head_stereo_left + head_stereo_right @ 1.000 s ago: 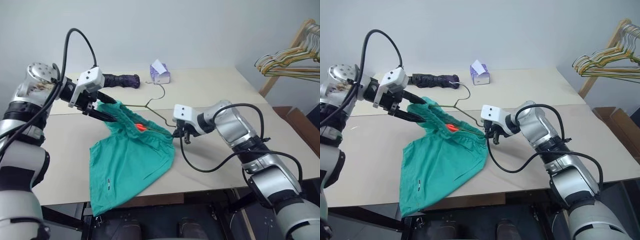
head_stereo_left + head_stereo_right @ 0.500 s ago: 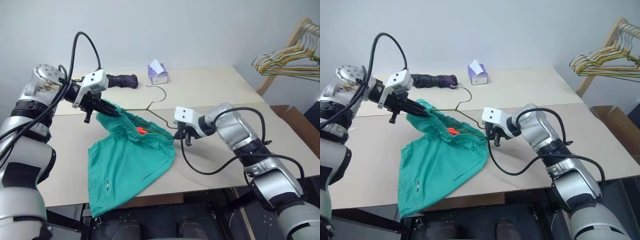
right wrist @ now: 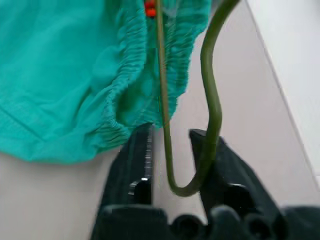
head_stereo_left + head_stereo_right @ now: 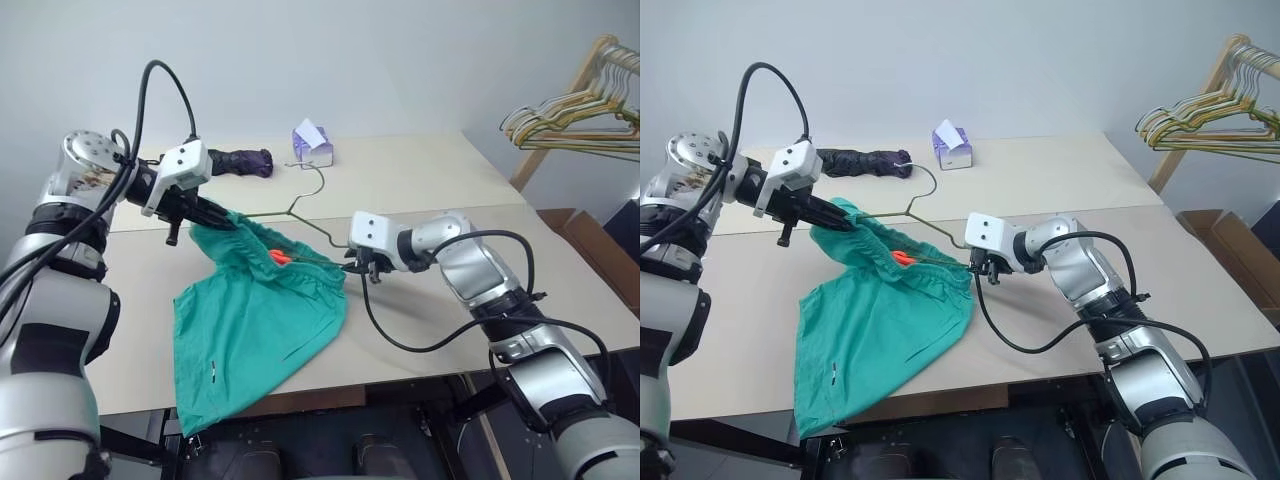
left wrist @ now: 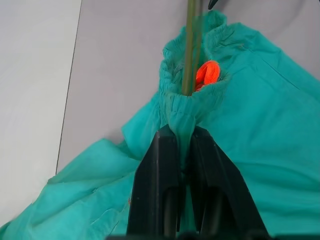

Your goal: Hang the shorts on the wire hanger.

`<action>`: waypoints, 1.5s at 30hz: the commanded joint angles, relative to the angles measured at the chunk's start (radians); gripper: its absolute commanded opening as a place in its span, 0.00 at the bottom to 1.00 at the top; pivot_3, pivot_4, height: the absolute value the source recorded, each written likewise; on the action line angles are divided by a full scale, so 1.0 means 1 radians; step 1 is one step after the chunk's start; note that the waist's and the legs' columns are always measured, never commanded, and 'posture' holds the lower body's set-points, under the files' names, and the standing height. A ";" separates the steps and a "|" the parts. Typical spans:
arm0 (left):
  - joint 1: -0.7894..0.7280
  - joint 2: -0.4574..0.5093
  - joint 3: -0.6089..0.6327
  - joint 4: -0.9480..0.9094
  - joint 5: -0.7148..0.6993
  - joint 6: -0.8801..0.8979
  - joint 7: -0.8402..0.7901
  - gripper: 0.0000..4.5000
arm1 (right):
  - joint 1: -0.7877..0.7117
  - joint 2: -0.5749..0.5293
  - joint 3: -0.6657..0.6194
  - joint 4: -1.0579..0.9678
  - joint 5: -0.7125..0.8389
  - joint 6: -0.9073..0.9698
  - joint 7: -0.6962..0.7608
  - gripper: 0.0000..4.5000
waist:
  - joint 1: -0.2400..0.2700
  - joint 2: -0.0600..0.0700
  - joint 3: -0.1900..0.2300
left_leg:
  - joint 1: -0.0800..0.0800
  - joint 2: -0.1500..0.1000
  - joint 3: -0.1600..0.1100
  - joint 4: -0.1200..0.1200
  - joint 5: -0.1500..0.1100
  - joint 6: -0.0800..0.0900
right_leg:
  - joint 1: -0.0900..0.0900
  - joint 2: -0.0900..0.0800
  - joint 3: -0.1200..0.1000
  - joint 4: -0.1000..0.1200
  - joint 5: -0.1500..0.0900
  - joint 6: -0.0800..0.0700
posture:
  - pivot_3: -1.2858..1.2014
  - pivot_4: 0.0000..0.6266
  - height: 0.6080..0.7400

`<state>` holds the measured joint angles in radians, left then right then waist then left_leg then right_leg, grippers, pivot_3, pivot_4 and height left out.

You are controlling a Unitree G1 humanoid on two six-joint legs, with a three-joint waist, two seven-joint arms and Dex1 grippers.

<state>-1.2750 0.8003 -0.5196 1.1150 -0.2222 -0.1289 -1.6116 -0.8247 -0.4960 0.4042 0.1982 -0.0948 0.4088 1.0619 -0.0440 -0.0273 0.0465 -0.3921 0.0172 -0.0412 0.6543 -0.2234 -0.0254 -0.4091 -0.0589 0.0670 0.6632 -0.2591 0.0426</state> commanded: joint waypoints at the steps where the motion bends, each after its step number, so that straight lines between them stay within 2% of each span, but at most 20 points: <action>1: -0.028 0.019 0.041 0.010 0.022 -0.015 -0.003 0.00 | -0.021 -0.007 -0.097 -0.036 0.033 0.024 -0.049 0.61 | 0.000 0.000 0.000 | 0.000 0.000 0.000 0.000 0.000 0.000 | 0.000 0.000 0.000 0.000 0.000 0.000 | 0.53 0.00 1.00; 4: -0.033 0.013 0.078 0.033 0.057 -0.028 -0.003 0.00 | -0.031 0.006 -0.189 -0.039 0.059 0.088 -0.134 0.83 | 0.000 0.000 0.000 | 0.000 0.000 0.000 0.000 0.000 0.000 | 0.000 0.000 0.000 0.000 0.000 0.000 | 0.52 0.00 1.00; 7: -0.048 -0.001 0.135 0.062 0.100 -0.036 0.006 0.00 | -0.024 -0.007 -0.275 -0.079 0.125 0.190 -0.151 0.83 | 0.000 0.000 0.000 | 0.000 0.000 0.000 0.001 0.000 0.000 | 0.000 0.000 0.000 0.000 0.000 0.000 | 0.52 0.00 1.00; 14: -0.093 -0.011 0.240 0.095 0.154 -0.026 0.013 0.00 | 0.150 -0.050 -0.344 -0.295 0.281 0.424 -0.130 0.83 | 0.001 0.000 0.000 | -0.003 0.000 -0.002 0.005 -0.001 0.003 | 0.001 0.000 -0.002 0.000 0.000 0.000 | 0.52 0.00 1.00; 19: -0.109 -0.010 0.285 0.101 0.185 -0.021 0.000 0.00 | 0.265 0.041 -0.312 -0.360 0.351 0.539 -0.202 0.83 | -0.005 0.000 0.000 | -0.003 0.000 -0.002 0.005 -0.002 0.003 | 0.001 0.000 -0.002 0.001 0.000 0.000 | 0.52 0.00 1.00; 24: -0.105 -0.011 0.309 0.092 0.206 -0.024 -0.003 0.00 | 0.306 0.165 -0.303 -0.339 0.409 0.584 -0.265 0.83 | -0.006 0.000 0.000 | -0.003 0.001 -0.002 0.005 -0.002 0.003 | 0.001 0.001 -0.002 0.001 0.000 0.000 | 0.52 0.00 1.00; 30: -0.103 -0.018 0.336 0.087 0.227 -0.023 0.012 0.00 | 0.299 0.249 -0.275 -0.229 0.403 0.514 -0.313 0.83 | 0.001 0.000 0.000 | -0.003 0.000 -0.002 0.005 -0.002 0.003 | 0.001 0.001 -0.002 0.001 0.000 0.000 | 0.53 0.00 1.00; 33: -0.100 -0.021 0.350 0.083 0.232 -0.022 0.004 0.00 | 0.269 0.282 -0.301 -0.164 0.421 0.504 -0.334 0.71 | 0.001 0.000 0.000 | -0.003 0.000 -0.003 0.005 -0.002 0.003 | 0.001 0.000 -0.002 0.001 0.000 0.000 | 0.53 0.00 1.00; 36: -0.095 -0.020 0.360 0.081 0.239 -0.023 0.001 0.00 | 0.248 0.291 -0.296 -0.122 0.407 0.481 -0.355 0.51 | 0.001 0.000 0.000 | -0.003 0.000 -0.003 0.005 -0.002 0.003 | 0.001 0.000 -0.002 0.001 0.000 0.000 | 0.54 0.00 1.00; 42: -0.085 -0.015 0.371 0.074 0.241 -0.020 -0.003 0.00 | 0.222 0.291 -0.317 -0.065 0.411 0.470 -0.385 0.04 | 0.001 0.000 0.000 | -0.003 0.000 -0.003 0.005 -0.002 0.003 | 0.001 0.000 -0.002 0.001 0.000 0.000 | 0.54 0.00 1.00; 43: -0.083 -0.013 0.371 0.073 0.239 -0.019 -0.003 0.00 | 0.219 0.289 -0.318 -0.059 0.408 0.466 -0.391 0.01 | 0.001 0.000 0.000 | -0.003 0.000 -0.003 0.005 -0.002 0.003 | 0.001 0.000 -0.002 0.001 0.000 0.000 | 0.54 0.00 1.00; 45: -0.076 -0.004 0.357 0.065 0.218 -0.013 -0.003 0.00 | 0.212 0.285 -0.324 -0.037 0.399 0.459 -0.404 0.01 | 0.001 0.000 0.000 | -0.003 0.000 -0.003 0.005 -0.002 0.003 | 0.001 0.000 -0.002 0.001 0.000 0.000 | 0.54 0.00 1.00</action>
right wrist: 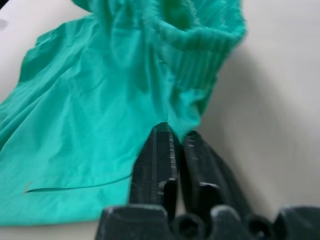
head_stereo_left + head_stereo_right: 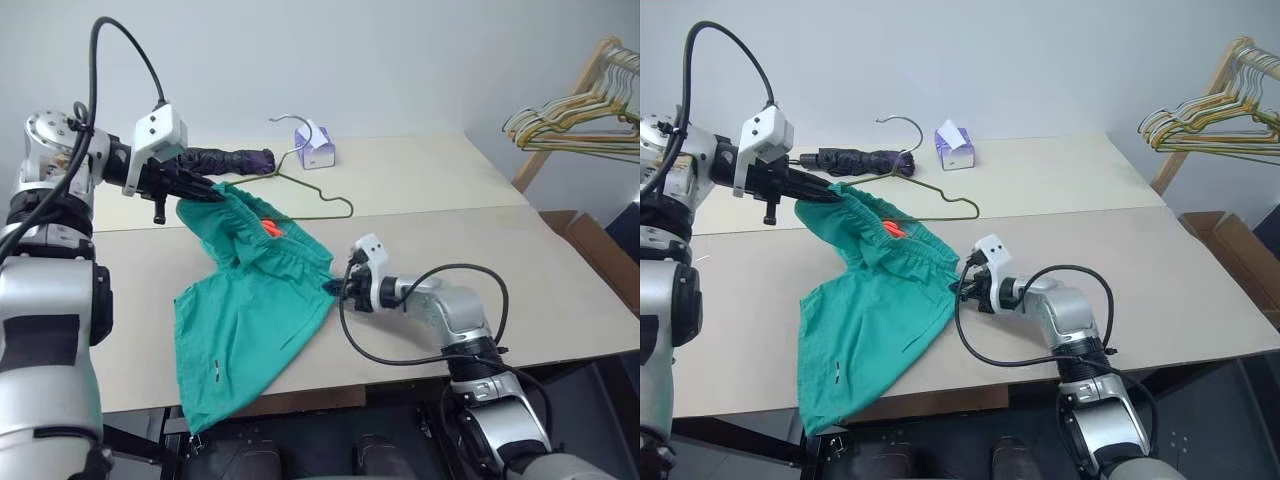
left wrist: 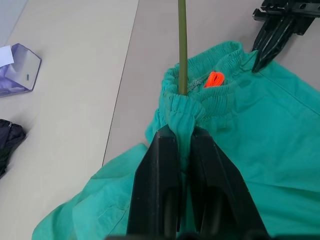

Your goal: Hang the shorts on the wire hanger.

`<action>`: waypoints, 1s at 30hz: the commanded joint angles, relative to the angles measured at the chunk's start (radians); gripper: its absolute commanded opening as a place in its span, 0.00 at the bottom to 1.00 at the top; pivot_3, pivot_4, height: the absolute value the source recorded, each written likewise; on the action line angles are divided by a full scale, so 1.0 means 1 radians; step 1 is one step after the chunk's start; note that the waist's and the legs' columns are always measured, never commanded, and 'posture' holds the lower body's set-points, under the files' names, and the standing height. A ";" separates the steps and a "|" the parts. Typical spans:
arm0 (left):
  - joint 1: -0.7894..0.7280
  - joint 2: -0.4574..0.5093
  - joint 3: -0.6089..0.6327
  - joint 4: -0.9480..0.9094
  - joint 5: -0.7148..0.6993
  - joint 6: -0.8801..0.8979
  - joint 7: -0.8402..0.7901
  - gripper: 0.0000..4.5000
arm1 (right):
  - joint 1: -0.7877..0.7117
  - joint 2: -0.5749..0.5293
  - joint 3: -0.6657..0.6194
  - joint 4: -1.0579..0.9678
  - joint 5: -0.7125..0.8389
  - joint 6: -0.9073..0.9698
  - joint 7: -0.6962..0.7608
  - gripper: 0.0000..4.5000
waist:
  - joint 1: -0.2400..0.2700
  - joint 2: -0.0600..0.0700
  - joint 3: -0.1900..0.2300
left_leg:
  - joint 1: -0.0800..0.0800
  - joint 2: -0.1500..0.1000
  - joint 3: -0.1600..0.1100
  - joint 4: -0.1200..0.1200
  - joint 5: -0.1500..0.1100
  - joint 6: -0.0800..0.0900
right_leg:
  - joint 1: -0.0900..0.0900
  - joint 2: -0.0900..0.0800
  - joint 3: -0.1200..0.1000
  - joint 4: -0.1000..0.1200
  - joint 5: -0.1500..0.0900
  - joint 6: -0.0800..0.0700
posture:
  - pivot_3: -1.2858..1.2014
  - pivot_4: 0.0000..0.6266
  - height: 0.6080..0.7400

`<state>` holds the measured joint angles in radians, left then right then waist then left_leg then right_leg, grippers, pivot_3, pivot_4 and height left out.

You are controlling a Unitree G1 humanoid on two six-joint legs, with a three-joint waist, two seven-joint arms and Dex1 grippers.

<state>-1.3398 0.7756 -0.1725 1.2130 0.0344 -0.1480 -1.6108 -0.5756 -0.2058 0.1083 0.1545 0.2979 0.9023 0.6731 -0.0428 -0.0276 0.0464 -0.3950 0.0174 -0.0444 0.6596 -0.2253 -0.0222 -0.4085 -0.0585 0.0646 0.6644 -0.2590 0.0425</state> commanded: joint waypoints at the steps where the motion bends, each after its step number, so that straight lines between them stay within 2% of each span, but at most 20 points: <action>1: -0.004 0.029 -0.010 -0.047 -0.073 0.023 -0.004 0.00 | -0.042 -0.010 -0.031 0.025 -0.008 -0.045 -0.034 0.01 | 0.000 0.000 0.000 | 0.000 0.000 0.000 0.000 0.000 0.000 | 0.000 0.000 0.000 0.000 0.000 0.000 | 0.54 0.00 1.00; 3: 0.009 0.045 -0.048 -0.078 -0.136 0.053 -0.004 0.00 | -0.051 -0.015 -0.039 0.055 -0.021 -0.058 -0.063 0.01 | -0.001 0.000 0.000 | 0.000 0.000 0.000 0.000 0.000 0.000 | 0.000 0.000 0.000 0.000 0.000 0.000 | 0.54 0.00 1.00; 7: 0.082 0.147 -0.218 -0.273 -0.388 0.151 -0.004 0.00 | -0.095 -0.063 -0.104 0.135 -0.004 -0.077 -0.068 0.01 | -0.004 0.000 0.000 | 0.000 0.000 -0.001 0.000 0.000 0.000 | 0.000 0.000 0.000 0.000 0.000 0.000 | 0.54 0.00 1.00; 13: 0.146 0.256 -0.361 -0.434 -0.598 0.189 -0.004 0.00 | -0.141 -0.150 -0.135 0.231 -0.010 -0.124 -0.035 0.01 | -0.003 0.000 0.000 | 0.000 0.000 -0.001 0.000 0.000 0.000 | 0.000 0.000 0.000 0.000 0.000 0.000 | 0.54 0.00 1.00; 18: 0.142 0.266 -0.396 -0.411 -0.602 0.171 -0.004 0.00 | -0.158 -0.200 -0.142 0.276 -0.016 -0.156 -0.020 0.01 | -0.002 0.000 0.000 | 0.000 0.000 -0.001 0.000 0.000 0.000 | 0.001 0.000 0.000 0.000 0.000 0.000 | 0.54 0.00 1.00; 23: 0.120 0.227 -0.344 -0.318 -0.518 0.148 -0.004 0.00 | -0.139 -0.244 -0.152 0.267 -0.015 -0.160 -0.014 0.01 | -0.001 0.000 0.000 | 0.000 0.000 -0.001 0.000 0.000 0.000 | 0.001 0.000 0.000 0.000 0.000 0.000 | 0.54 0.00 1.00; 30: 0.136 0.228 -0.327 -0.298 -0.477 0.135 -0.004 0.00 | -0.116 -0.282 -0.172 0.227 0.000 -0.150 -0.029 0.01 | -0.001 0.000 0.000 | 0.000 0.000 -0.001 0.000 0.000 0.000 | 0.001 0.000 0.000 0.000 0.000 0.000 | 0.54 0.00 1.00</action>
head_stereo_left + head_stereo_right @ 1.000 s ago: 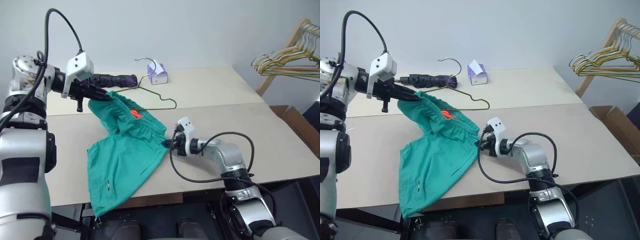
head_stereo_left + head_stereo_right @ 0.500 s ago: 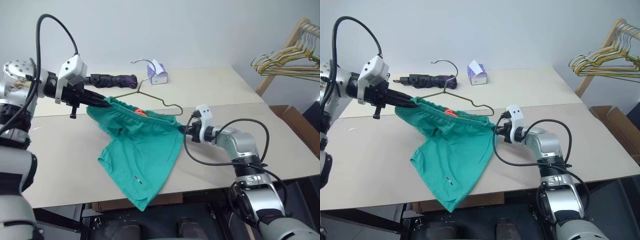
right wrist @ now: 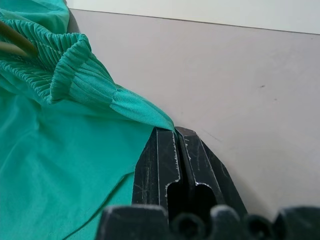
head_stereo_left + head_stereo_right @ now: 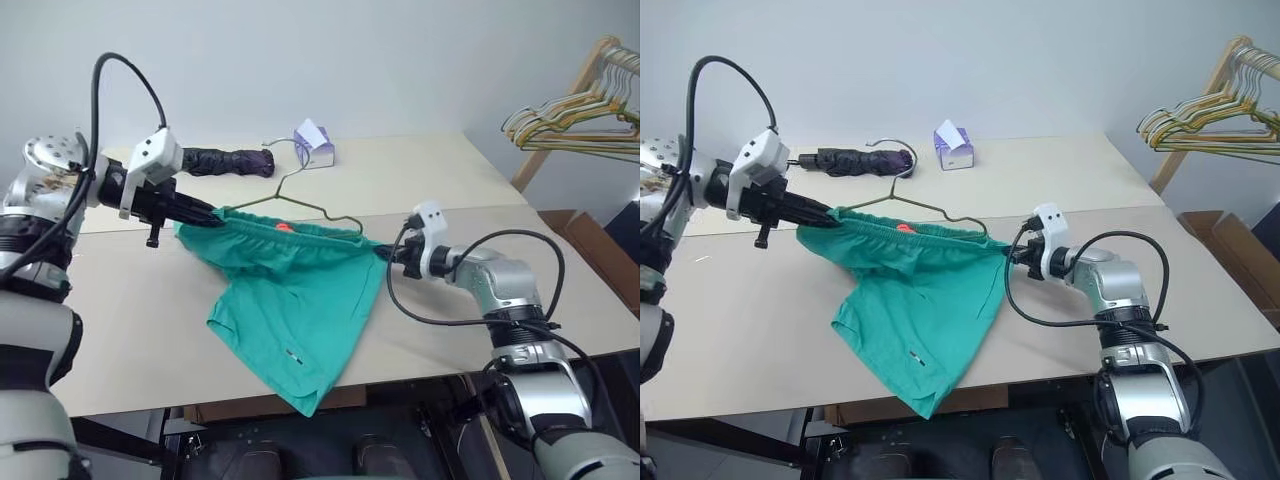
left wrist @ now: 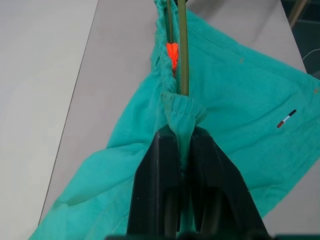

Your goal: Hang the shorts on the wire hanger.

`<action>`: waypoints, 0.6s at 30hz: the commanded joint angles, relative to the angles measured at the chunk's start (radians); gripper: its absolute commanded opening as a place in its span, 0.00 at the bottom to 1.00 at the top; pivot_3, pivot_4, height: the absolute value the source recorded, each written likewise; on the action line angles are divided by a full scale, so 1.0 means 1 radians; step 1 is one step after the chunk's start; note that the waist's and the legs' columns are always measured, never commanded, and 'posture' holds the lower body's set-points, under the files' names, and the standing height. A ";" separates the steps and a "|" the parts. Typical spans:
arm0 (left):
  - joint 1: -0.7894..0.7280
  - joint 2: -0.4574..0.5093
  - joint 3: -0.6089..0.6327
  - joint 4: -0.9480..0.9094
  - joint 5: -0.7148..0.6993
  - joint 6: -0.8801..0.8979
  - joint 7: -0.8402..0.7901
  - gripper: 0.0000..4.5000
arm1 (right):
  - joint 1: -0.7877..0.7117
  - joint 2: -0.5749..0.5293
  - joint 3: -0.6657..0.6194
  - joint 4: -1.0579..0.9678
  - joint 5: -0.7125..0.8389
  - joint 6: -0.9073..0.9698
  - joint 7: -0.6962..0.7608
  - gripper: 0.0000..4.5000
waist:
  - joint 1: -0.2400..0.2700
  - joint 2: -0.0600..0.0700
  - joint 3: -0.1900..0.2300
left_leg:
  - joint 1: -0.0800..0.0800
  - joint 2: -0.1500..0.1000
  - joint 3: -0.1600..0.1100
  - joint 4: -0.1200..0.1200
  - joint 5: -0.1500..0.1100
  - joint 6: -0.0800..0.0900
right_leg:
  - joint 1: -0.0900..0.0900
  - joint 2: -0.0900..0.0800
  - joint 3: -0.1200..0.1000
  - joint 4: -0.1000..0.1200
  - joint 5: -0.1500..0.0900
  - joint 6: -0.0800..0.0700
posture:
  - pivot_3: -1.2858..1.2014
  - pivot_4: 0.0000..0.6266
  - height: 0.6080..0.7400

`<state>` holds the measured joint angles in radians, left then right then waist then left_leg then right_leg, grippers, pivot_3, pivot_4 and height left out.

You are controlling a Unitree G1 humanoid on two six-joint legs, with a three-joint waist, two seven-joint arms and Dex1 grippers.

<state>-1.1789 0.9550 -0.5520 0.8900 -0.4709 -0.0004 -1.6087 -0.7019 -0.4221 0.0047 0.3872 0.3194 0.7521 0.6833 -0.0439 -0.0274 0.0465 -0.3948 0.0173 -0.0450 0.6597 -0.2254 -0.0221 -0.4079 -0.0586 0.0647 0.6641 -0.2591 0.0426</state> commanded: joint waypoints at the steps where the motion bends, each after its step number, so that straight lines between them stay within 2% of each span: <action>1: -0.026 0.043 0.058 0.035 0.039 -0.015 -0.006 0.00 | 0.011 -0.070 -0.067 -0.011 -0.021 -0.003 -0.043 0.01 | 0.000 0.000 0.000 | 0.000 0.000 0.000 0.000 0.000 0.000 | 0.000 0.000 0.000 0.000 0.000 0.000 | 0.54 0.00 1.00; 10: -0.043 0.002 0.117 0.106 0.159 -0.058 -0.006 0.00 | -0.015 -0.116 -0.080 -0.045 -0.020 -0.009 -0.055 0.01 | 0.001 0.000 0.000 | 0.000 0.000 0.000 0.000 0.000 0.000 | 0.000 0.000 0.000 0.000 0.000 0.000 | 0.54 0.00 1.00; 15: -0.049 -0.031 0.166 0.141 0.242 -0.084 -0.004 0.00 | -0.046 -0.169 0.010 -0.218 -0.053 -0.004 -0.008 0.01 | 0.001 0.000 0.000 | 0.000 0.000 0.000 0.000 0.000 0.000 | 0.000 0.000 0.000 0.000 0.000 0.000 | 0.53 0.00 1.00; 18: -0.051 -0.052 0.192 0.152 0.280 -0.113 0.002 0.00 | -0.107 -0.177 0.036 -0.318 -0.017 0.038 0.017 0.01 | -0.002 0.000 0.000 | 0.000 0.000 0.000 0.000 0.000 0.000 | 0.000 0.000 0.000 0.000 0.000 0.000 | 0.53 0.00 1.00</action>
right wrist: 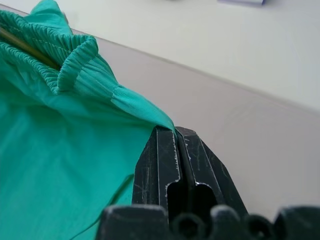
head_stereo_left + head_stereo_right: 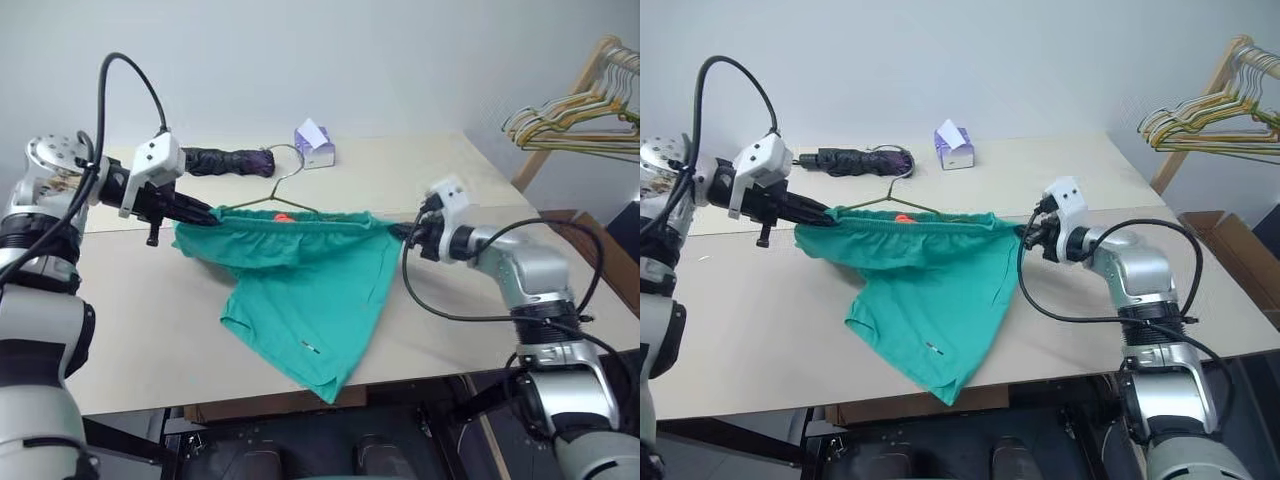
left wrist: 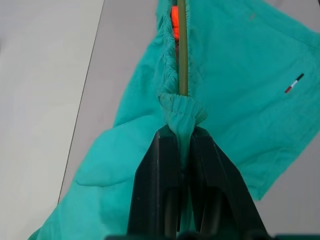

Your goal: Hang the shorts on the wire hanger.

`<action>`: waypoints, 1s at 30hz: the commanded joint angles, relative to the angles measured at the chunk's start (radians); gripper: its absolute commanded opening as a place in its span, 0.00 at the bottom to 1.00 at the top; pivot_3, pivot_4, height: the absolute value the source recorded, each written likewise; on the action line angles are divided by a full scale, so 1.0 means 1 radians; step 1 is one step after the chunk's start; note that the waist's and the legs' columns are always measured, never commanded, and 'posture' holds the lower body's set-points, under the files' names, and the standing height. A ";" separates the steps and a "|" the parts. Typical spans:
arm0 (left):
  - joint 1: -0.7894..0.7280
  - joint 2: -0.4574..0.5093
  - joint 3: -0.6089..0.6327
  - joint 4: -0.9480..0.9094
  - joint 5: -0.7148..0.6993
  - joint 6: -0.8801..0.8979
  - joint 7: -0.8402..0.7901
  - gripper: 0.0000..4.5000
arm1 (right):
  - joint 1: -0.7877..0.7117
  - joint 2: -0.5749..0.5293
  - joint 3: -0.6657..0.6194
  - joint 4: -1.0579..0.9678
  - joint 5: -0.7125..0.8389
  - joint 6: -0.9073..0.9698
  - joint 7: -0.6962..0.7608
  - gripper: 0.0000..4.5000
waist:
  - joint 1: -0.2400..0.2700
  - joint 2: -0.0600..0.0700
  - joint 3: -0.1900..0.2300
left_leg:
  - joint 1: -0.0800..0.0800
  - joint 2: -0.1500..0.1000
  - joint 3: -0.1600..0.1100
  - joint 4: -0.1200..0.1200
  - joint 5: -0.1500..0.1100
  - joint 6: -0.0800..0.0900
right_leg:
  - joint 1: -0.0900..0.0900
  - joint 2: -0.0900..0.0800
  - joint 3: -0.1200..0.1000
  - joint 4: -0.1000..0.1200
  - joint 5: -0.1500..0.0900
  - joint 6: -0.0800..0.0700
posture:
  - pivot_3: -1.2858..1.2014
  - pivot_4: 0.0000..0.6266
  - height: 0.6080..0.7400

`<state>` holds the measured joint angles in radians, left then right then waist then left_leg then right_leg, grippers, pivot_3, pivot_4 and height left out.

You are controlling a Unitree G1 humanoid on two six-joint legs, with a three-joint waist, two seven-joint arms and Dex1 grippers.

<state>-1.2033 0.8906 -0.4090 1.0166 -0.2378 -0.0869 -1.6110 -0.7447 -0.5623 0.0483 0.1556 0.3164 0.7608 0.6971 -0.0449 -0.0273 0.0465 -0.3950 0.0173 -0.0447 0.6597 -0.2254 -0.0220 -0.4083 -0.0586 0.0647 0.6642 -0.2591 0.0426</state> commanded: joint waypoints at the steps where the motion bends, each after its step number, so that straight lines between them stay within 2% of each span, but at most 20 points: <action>1: -0.032 -0.001 0.068 0.032 0.053 -0.024 0.013 0.00 | -0.089 -0.045 0.014 -0.121 -0.012 0.045 0.020 0.01 | -0.001 0.000 0.000 | 0.000 0.000 0.000 0.000 0.000 0.000 | 0.000 0.000 0.000 0.000 0.000 0.000 | 0.53 0.00 1.00; 5: -0.056 -0.048 0.148 0.047 0.059 -0.010 0.013 0.00 | -0.190 -0.096 0.170 -0.208 -0.082 0.077 0.088 0.01 | 0.001 0.000 0.000 | 0.000 0.000 0.000 0.000 0.000 0.000 | 0.000 0.000 0.000 0.000 0.000 0.000 | 0.53 0.00 1.00; 13: -0.020 -0.077 0.160 -0.022 0.028 -0.001 -0.003 0.00 | -0.382 -0.060 0.302 -0.113 -0.172 0.107 0.126 0.01 | 0.000 0.000 0.000 | -0.005 0.000 0.000 0.001 0.000 0.000 | -0.006 0.000 0.000 0.001 0.000 0.000 | 0.52 0.00 1.00; 22: 0.007 -0.109 0.233 -0.030 0.046 0.010 0.010 0.00 | -0.418 -0.041 0.354 -0.099 -0.214 0.137 0.188 0.01 | 0.000 0.000 0.000 | -0.010 -0.001 0.000 0.002 0.000 0.000 | -0.013 -0.001 0.000 0.005 0.000 -0.001 | 0.53 0.00 1.00; 25: 0.005 -0.108 0.256 -0.029 0.057 0.019 0.005 0.00 | -0.402 -0.057 0.404 -0.077 -0.284 0.099 0.176 0.01 | -0.002 0.000 0.000 | -0.010 0.000 0.001 0.002 0.000 0.000 | -0.012 -0.001 0.000 0.005 0.000 -0.001 | 0.53 0.00 1.00; 30: 0.022 -0.106 0.273 -0.029 0.088 0.012 0.003 0.00 | -0.383 -0.069 0.367 -0.118 -0.284 0.039 0.202 0.01 | -0.001 0.000 0.000 | -0.010 0.000 0.001 0.002 0.000 0.000 | -0.013 -0.001 0.000 0.006 0.000 -0.001 | 0.53 0.00 1.00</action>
<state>-1.1714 0.7739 -0.1713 0.9982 -0.1521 -0.0665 -1.6093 -1.1216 -0.6184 0.4569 0.0791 0.0404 0.8484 0.8914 -0.0459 -0.0272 0.0465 -0.4049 0.0167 -0.0440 0.6616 -0.2254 -0.0220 -0.4212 -0.0596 0.0649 0.6695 -0.2588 0.0421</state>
